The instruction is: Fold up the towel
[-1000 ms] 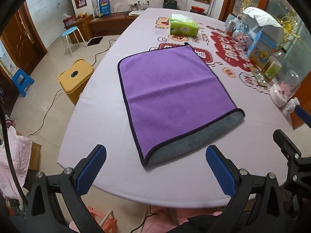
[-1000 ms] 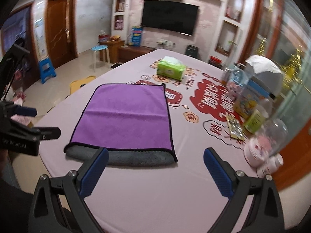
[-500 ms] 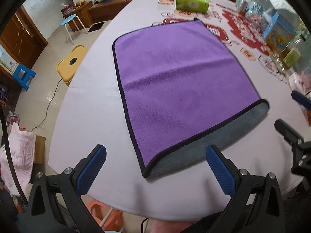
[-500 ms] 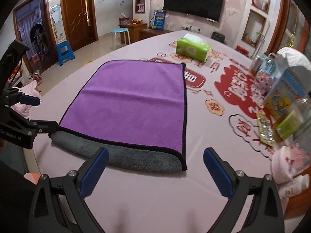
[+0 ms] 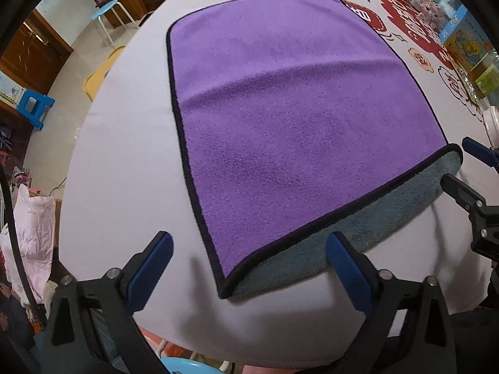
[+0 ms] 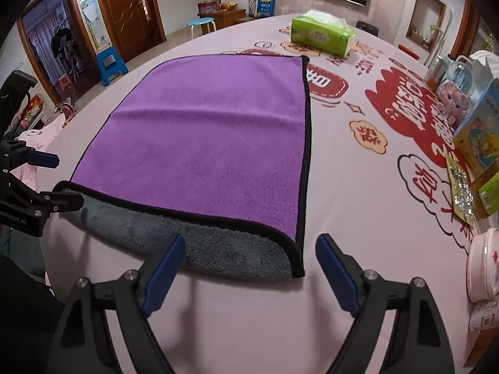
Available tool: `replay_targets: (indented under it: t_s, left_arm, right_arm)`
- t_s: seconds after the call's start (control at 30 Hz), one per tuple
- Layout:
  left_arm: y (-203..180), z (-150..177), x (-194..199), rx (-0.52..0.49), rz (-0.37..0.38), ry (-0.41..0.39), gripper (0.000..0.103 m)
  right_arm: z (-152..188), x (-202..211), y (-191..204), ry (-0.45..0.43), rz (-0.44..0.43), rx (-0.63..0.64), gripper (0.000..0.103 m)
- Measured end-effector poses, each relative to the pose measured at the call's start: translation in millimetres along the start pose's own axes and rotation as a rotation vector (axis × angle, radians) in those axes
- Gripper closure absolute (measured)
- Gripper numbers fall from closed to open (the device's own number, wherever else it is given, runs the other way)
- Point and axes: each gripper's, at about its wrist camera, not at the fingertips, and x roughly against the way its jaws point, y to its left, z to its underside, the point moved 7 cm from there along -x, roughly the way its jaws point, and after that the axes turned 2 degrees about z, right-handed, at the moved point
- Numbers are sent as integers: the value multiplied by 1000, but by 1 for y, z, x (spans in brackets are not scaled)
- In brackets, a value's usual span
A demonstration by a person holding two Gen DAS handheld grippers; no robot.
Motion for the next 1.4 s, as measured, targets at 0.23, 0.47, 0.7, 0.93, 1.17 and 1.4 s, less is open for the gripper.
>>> replay_targets:
  t_s: [0.23, 0.47, 0.7, 0.93, 1.17, 1.4]
  left_arm:
    - [-6, 0, -3, -18, 16, 7, 17]
    - [-13, 7, -2, -35, 33, 25, 45]
    - [-22, 14, 1, -34, 47, 43, 70]
    - [-17, 22, 3, 1, 90, 64, 90]
    - [-7, 26, 5, 66, 144, 69, 95]
    - [6, 27, 7, 91, 189, 61, 97]
  right_arm:
    - [4, -6, 1, 22, -19, 6, 33]
    - [6, -4, -2, 24, -4, 5, 50]
    - [7, 1, -6, 19, 6, 14, 70]
    - [9, 6, -8, 17, 19, 9, 90]
    - [10, 10, -12, 7, 26, -2, 95]
    - [7, 17, -11, -14, 6, -17, 97]
